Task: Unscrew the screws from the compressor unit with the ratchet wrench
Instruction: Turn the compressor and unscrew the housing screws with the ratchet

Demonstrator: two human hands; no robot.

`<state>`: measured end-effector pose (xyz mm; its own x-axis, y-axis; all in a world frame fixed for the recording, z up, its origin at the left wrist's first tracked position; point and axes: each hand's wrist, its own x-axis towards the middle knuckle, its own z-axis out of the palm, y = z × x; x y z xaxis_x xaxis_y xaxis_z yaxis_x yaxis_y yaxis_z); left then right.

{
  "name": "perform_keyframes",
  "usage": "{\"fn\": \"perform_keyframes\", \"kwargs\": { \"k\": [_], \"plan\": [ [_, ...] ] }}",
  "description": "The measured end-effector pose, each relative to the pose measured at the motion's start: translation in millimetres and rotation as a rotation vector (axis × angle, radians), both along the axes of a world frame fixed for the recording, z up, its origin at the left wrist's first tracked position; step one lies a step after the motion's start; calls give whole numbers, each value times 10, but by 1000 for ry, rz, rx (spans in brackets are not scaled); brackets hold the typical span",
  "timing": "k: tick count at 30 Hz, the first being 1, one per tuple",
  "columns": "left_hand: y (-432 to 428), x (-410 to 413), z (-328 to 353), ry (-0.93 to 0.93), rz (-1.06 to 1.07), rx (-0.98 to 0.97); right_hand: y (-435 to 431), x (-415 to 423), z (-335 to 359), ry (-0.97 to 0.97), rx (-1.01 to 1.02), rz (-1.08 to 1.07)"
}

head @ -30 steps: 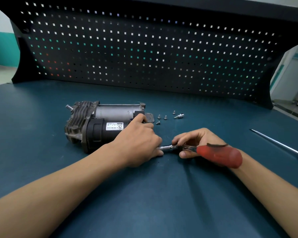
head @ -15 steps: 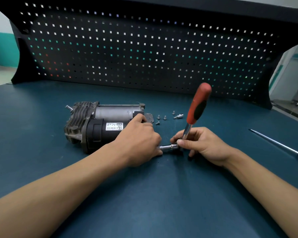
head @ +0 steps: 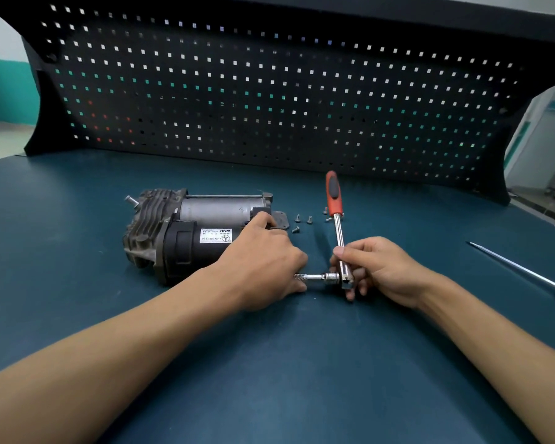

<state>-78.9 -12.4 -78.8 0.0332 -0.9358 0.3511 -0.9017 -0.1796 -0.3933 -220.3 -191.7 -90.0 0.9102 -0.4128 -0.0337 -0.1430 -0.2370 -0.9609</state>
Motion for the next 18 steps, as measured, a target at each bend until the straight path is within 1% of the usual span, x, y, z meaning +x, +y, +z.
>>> {"fn": "perform_keyframes", "kwargs": {
  "k": [6, 11, 14, 18],
  "plan": [
    [6, 17, -5, -25, -1, 18, 3, -46, 27, -13, -27, 69],
    [5, 11, -5, -43, 15, 54, 26, -86, 20, -101, -12, 72],
    [13, 12, 4, -44, 18, 67, 38, -97, 6, -143, -51, 80],
    [22, 8, 20, -44, 22, 87, 58, -115, 20, -144, -117, 65]
  ]
}}
